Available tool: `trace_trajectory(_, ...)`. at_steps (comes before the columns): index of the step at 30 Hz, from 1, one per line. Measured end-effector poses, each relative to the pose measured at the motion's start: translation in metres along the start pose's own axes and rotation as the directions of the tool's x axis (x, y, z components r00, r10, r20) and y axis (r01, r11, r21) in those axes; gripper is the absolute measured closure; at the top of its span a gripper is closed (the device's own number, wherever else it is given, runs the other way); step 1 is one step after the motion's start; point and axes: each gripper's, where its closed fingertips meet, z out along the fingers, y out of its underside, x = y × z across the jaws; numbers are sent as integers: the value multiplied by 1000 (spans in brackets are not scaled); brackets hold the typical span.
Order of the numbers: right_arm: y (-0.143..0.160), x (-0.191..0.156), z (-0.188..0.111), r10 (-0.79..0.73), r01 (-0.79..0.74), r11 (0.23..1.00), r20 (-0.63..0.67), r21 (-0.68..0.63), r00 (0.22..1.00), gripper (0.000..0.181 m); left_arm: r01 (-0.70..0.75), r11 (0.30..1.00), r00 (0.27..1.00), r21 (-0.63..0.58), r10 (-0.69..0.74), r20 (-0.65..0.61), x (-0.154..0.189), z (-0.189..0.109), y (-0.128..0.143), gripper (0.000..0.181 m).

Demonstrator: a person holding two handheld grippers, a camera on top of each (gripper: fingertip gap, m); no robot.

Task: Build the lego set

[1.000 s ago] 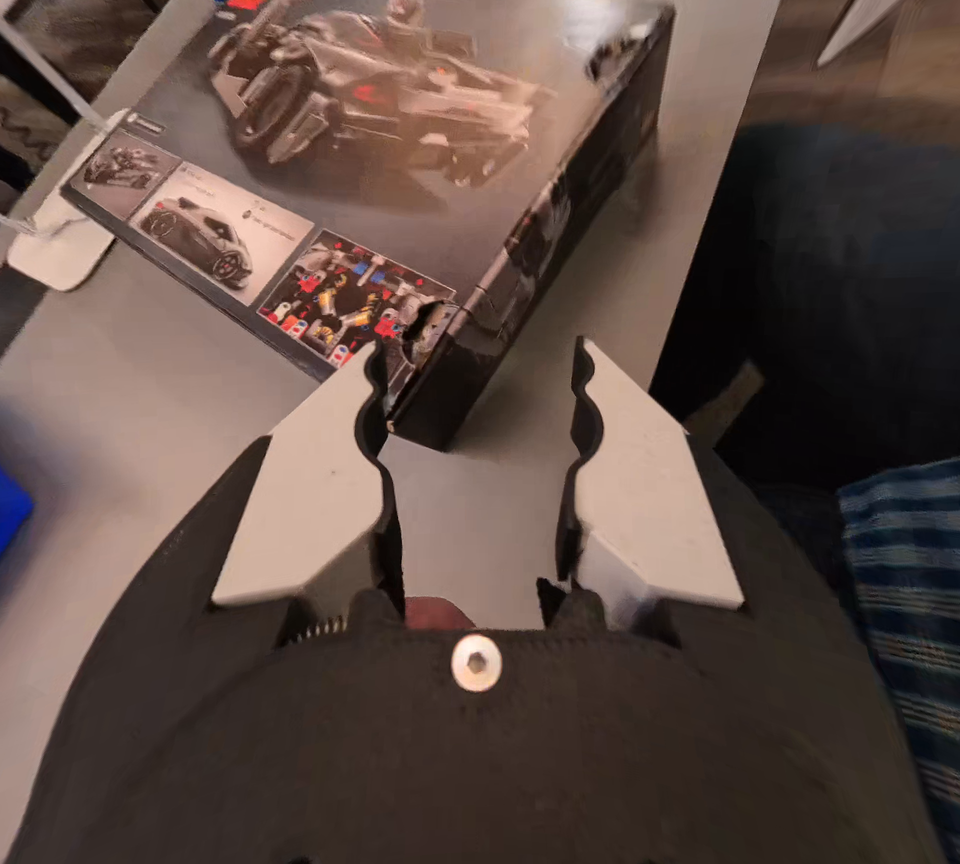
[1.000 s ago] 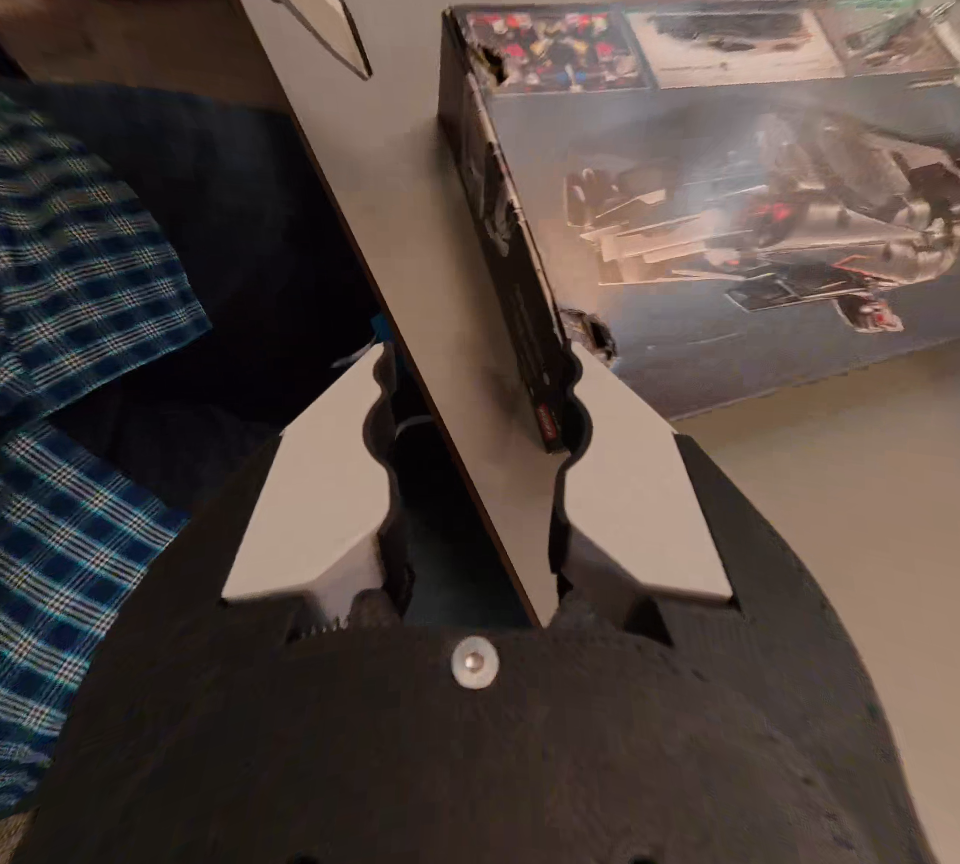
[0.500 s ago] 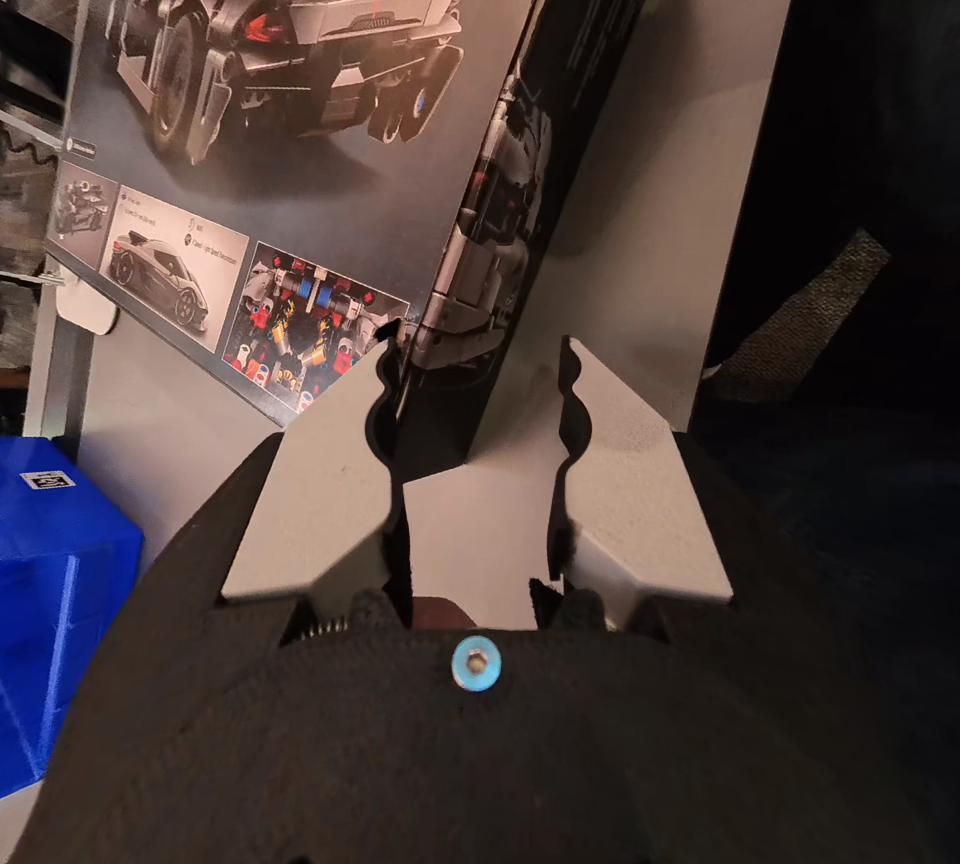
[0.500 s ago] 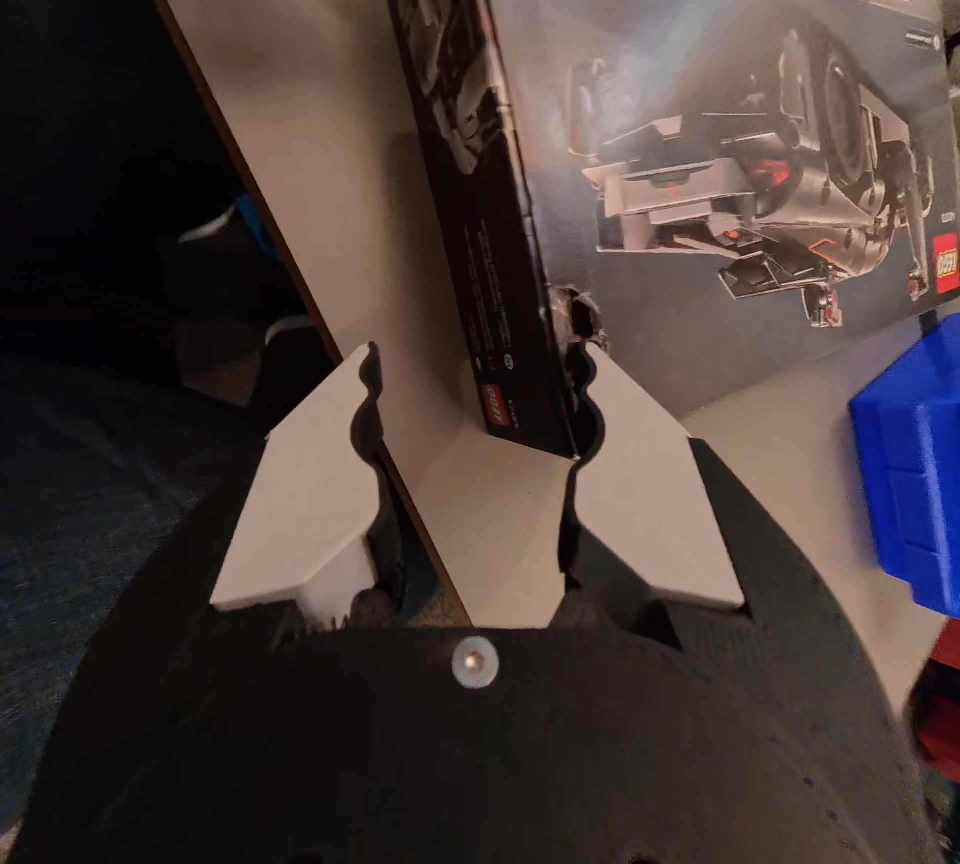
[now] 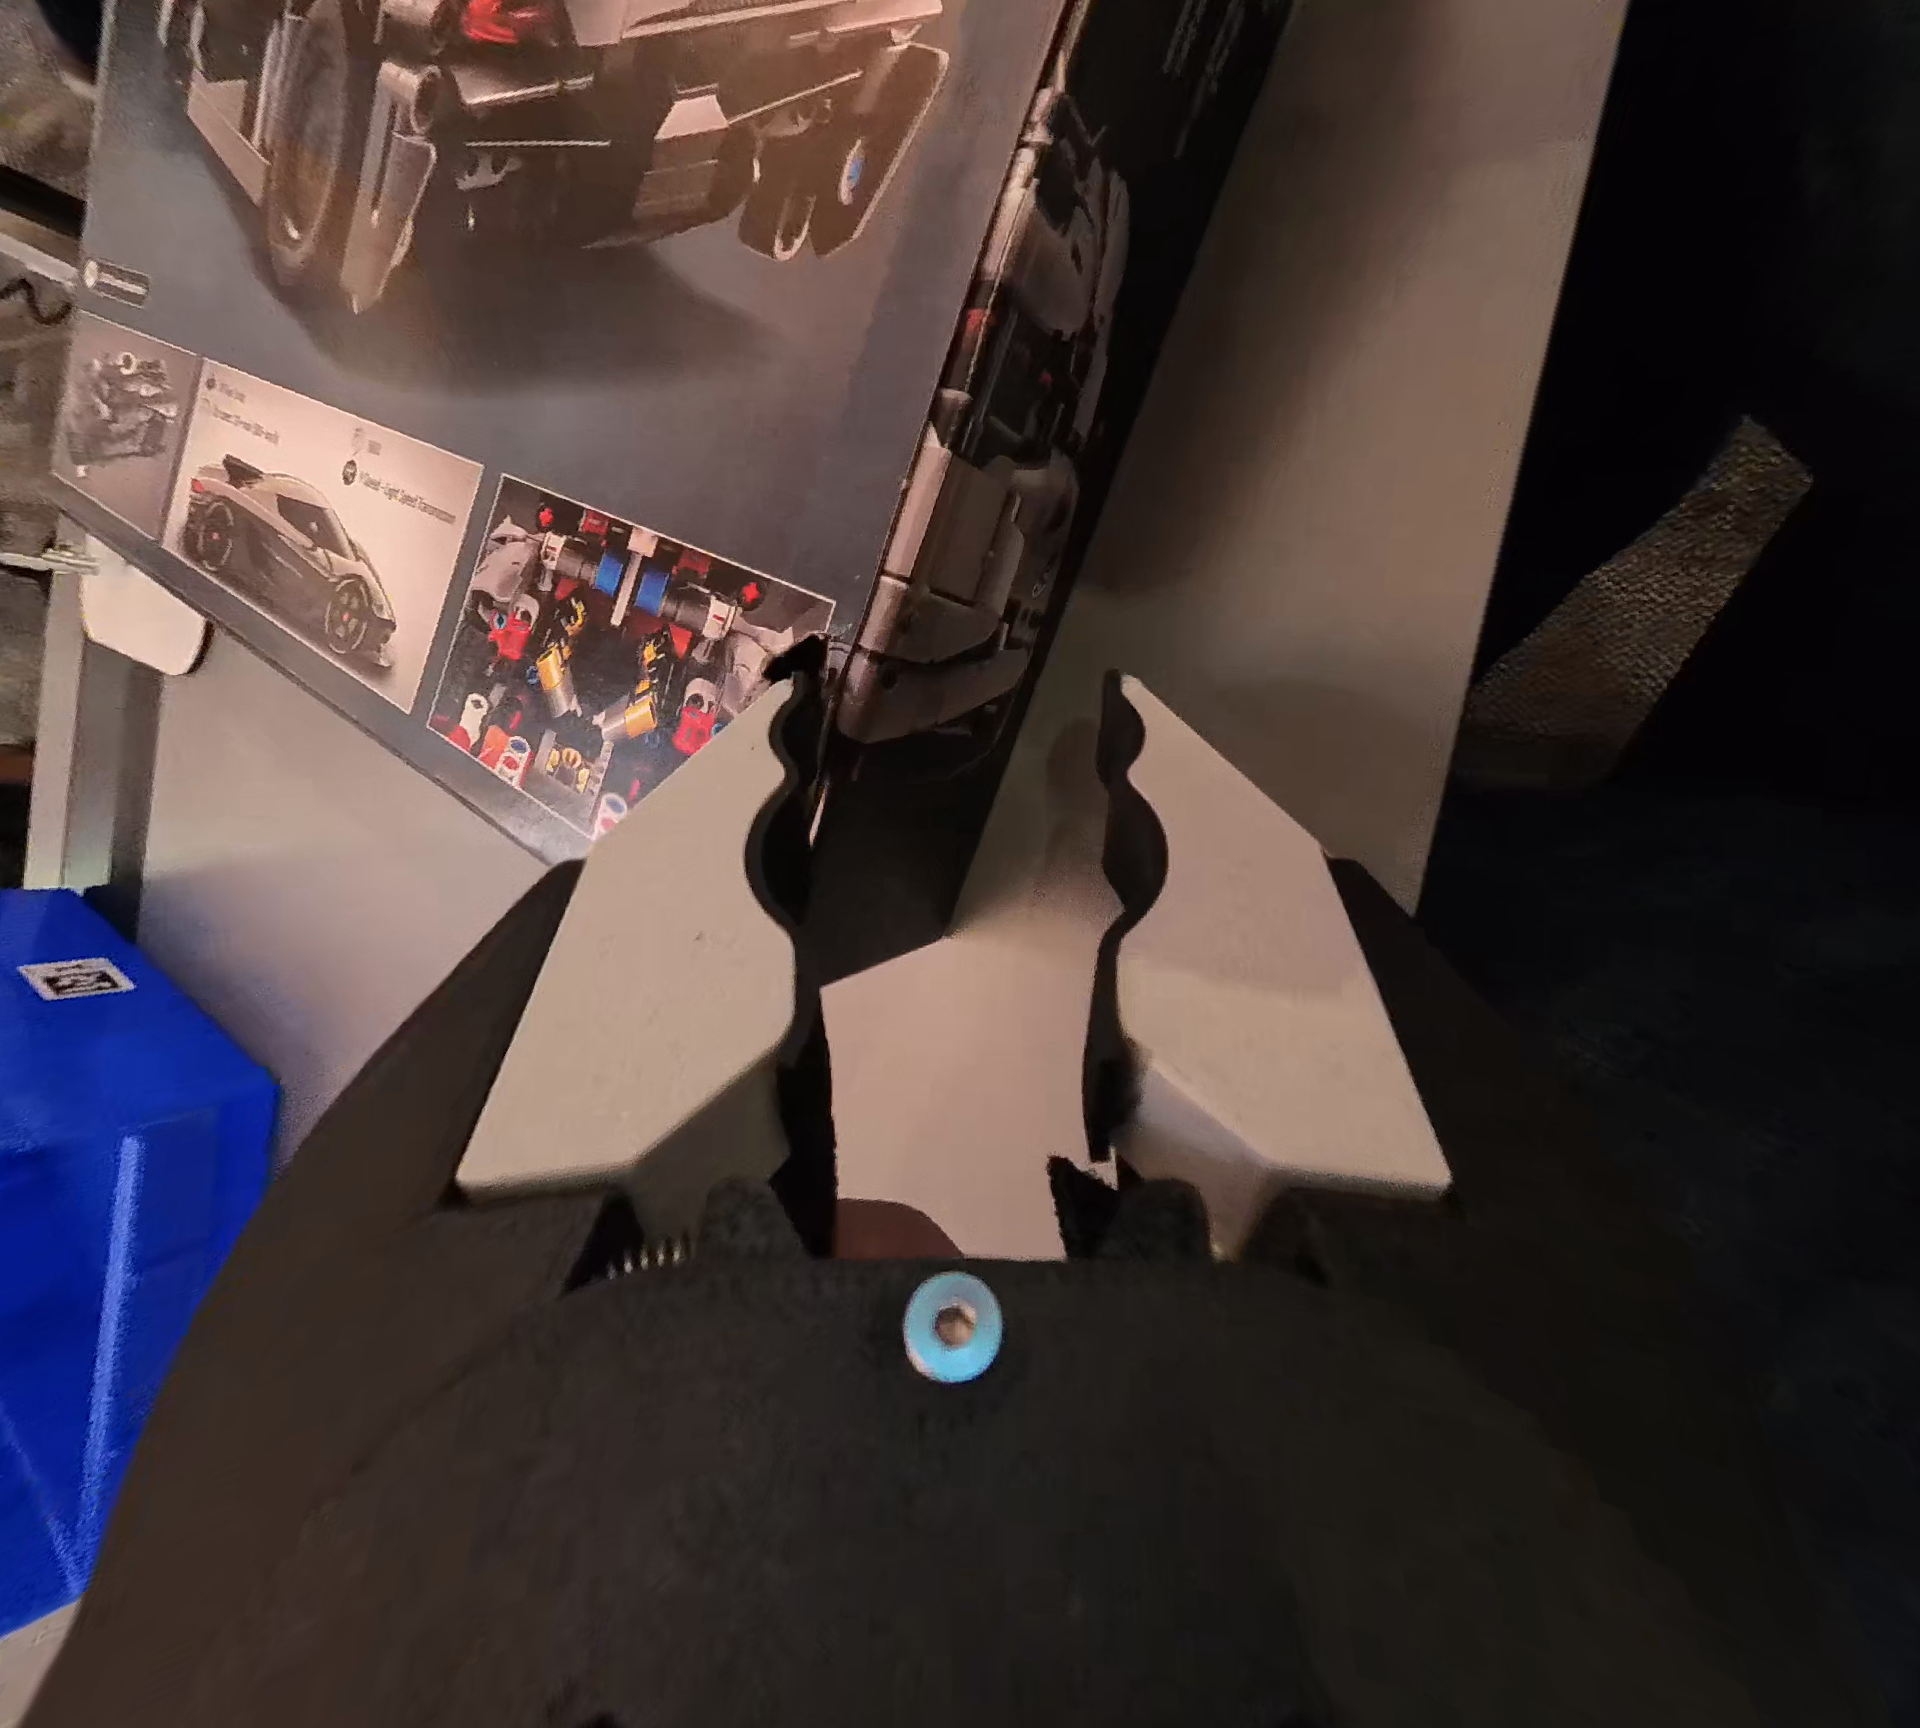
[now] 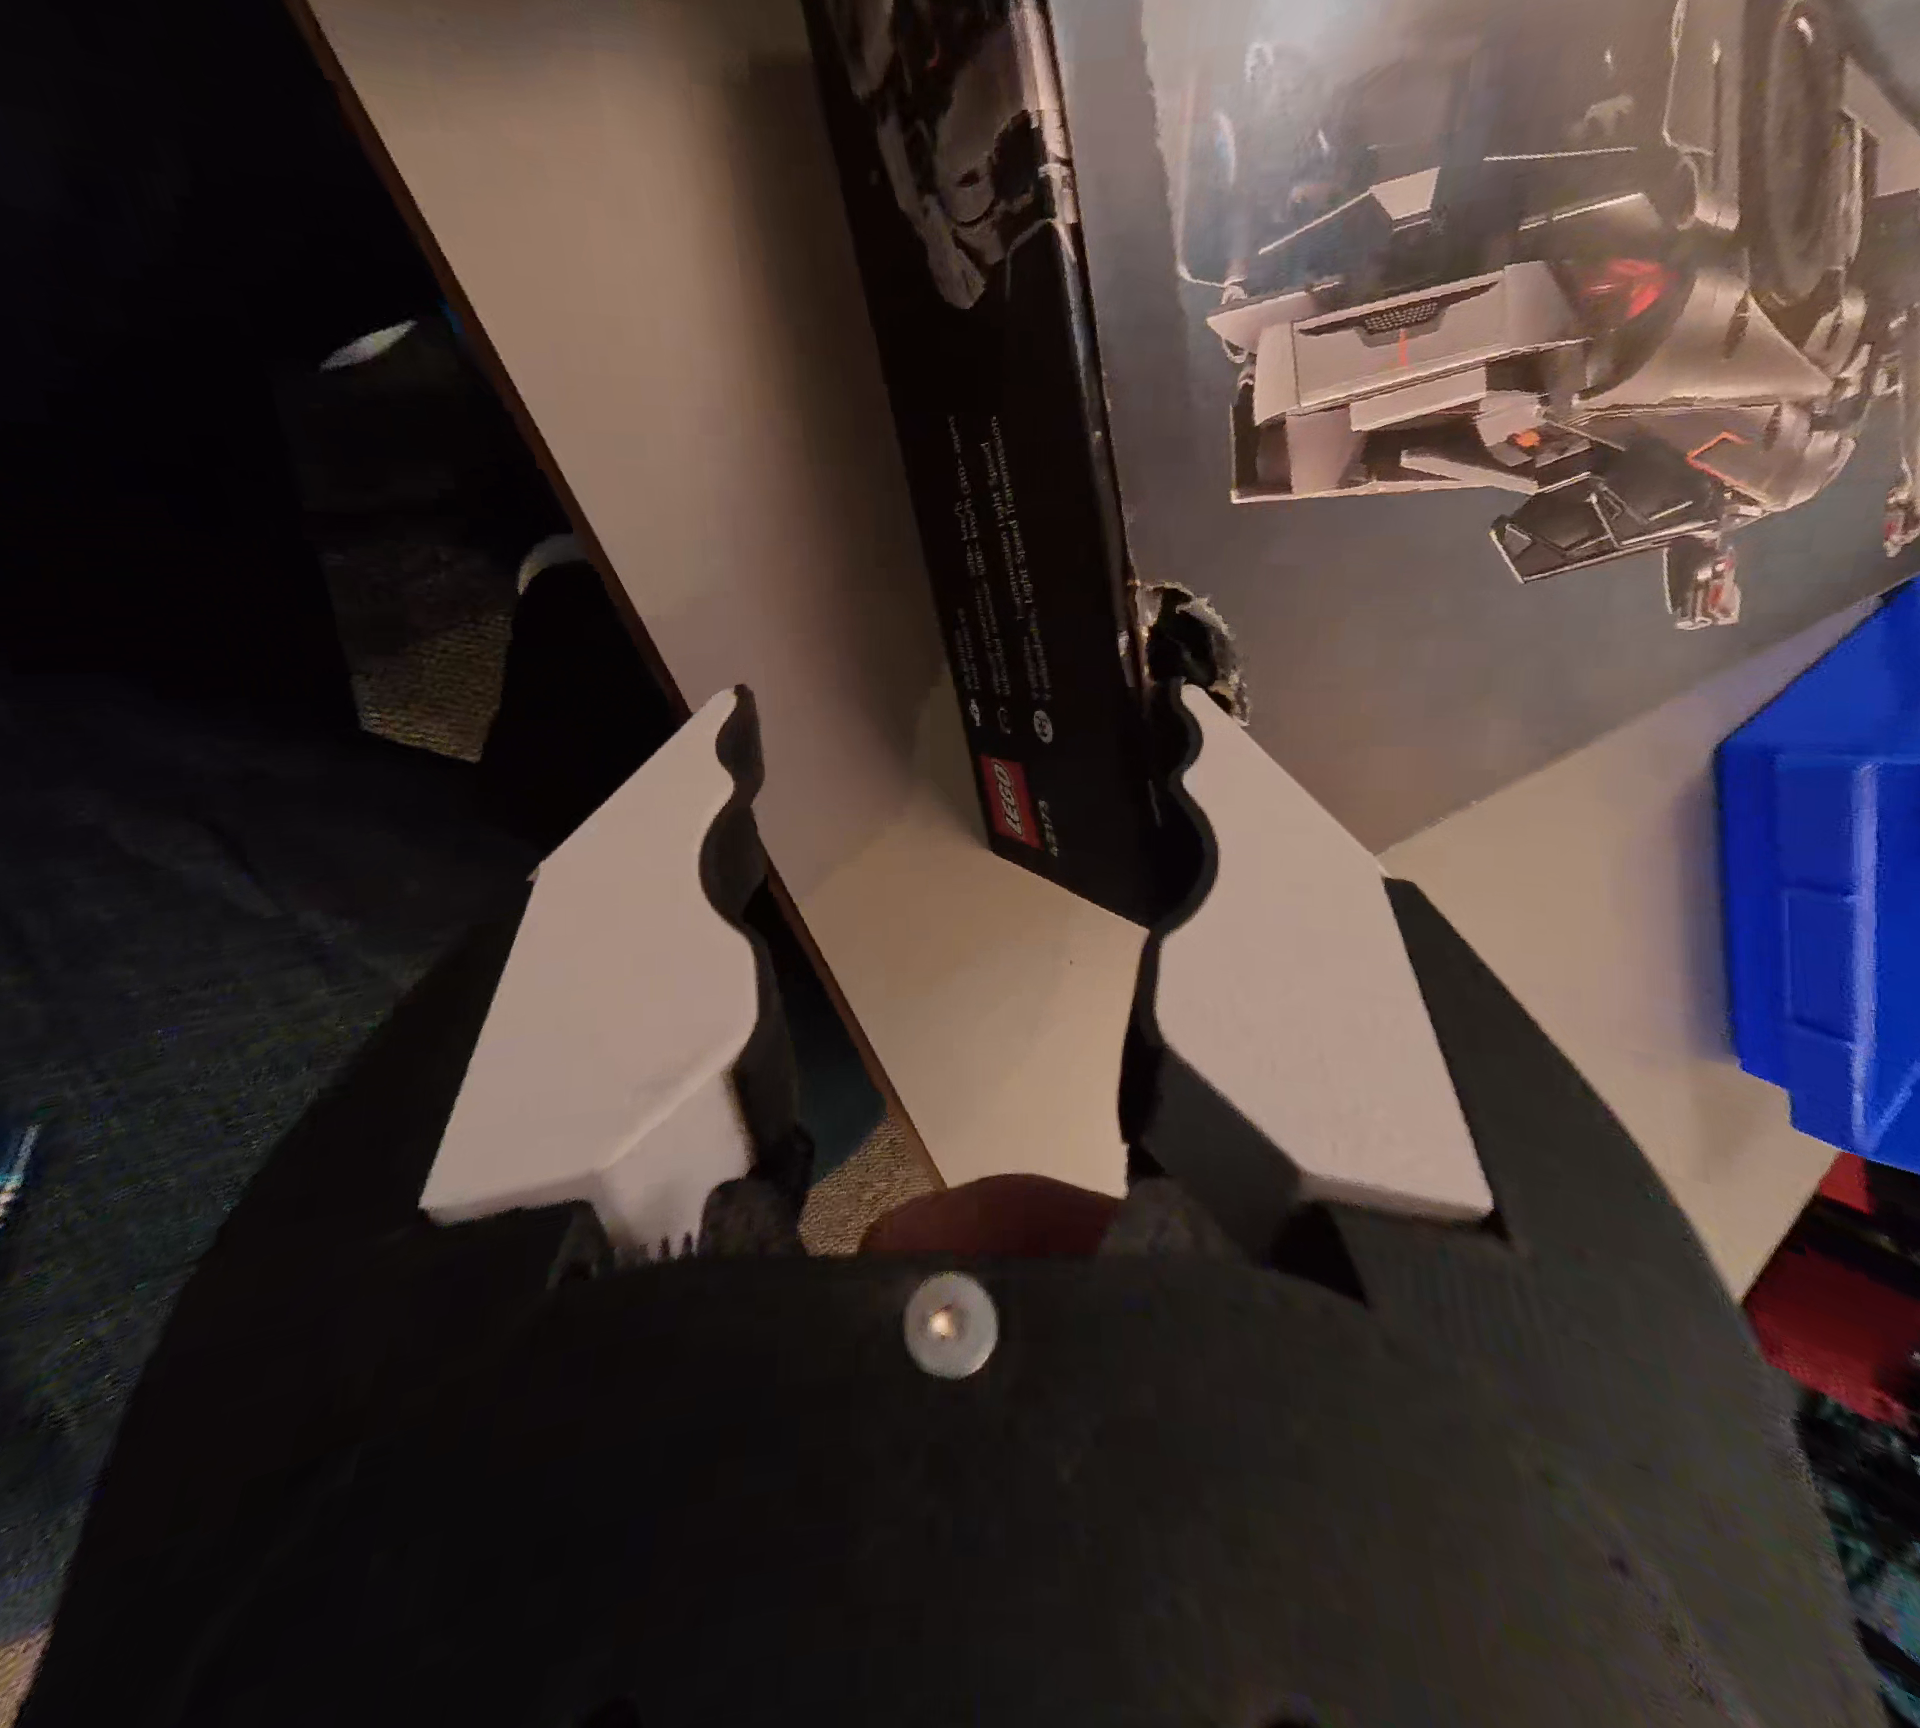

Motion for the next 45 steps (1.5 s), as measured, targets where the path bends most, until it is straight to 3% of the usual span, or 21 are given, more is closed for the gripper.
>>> trace_trajectory(5, -2, 4, 0, 27, -27, 999, 9, 33, 1000, 115, -20, 1000, 1000, -2, 20, 8, -1, 1, 0, 129)
trace_trajectory(8, -2, 13, 1, 15, -13, 998, -44, 56, 999, 135, -12, 1000, 1000, 12, 11, 13, -6, 1, -1, 141)
trace_trajectory(15, -2, 12, -2, -37, 40, 999, -89, 29, 995, 126, -94, 996, 992, 5, 93, 86, -9, -9, 2, 143)
trace_trajectory(18, -2, 11, -1, -71, 73, 997, -100, 15, 992, 122, -58, 998, 998, 13, 57, 36, -4, -10, 3, 135)
trace_trajectory(21, -7, 9, 4, -60, 61, 998, -51, 17, 997, 121, -114, 993, 993, 8, 114, 34, 0, -2, 0, 127)
trace_trajectory(24, -5, 8, 12, -80, 81, 996, -52, 23, 995, 119, -104, 994, 994, 16, 103, 24, -2, 1, -2, 132)
trace_trajectory(28, -1, 5, 3, -94, 98, 995, -93, 36, 991, 134, -143, 987, 990, 72, 142, 9, 4, -9, -5, 148)
trace_trajectory(31, 0, -1, -6, -81, 86, 994, -83, 65, 993, 139, -139, 987, 990, 82, 142, -24, 15, -12, -4, 148)
trace_trajectory(38, 5, 3, -31, -102, 121, 984, -142, 129, 985, 155, -156, 981, 988, 112, 153, 29, 14, -17, -8, 153)
trace_trajectory(41, 10, 4, -35, -98, 115, 988, -154, 107, 983, 157, -137, 976, 991, 170, 135, 26, 14, -27, -16, 159)
trace_trajectory(45, 9, 1, -30, -101, 117, 989, -156, 95, 983, 150, -156, 978, 988, 140, 153, 30, 17, -20, -9, 153)
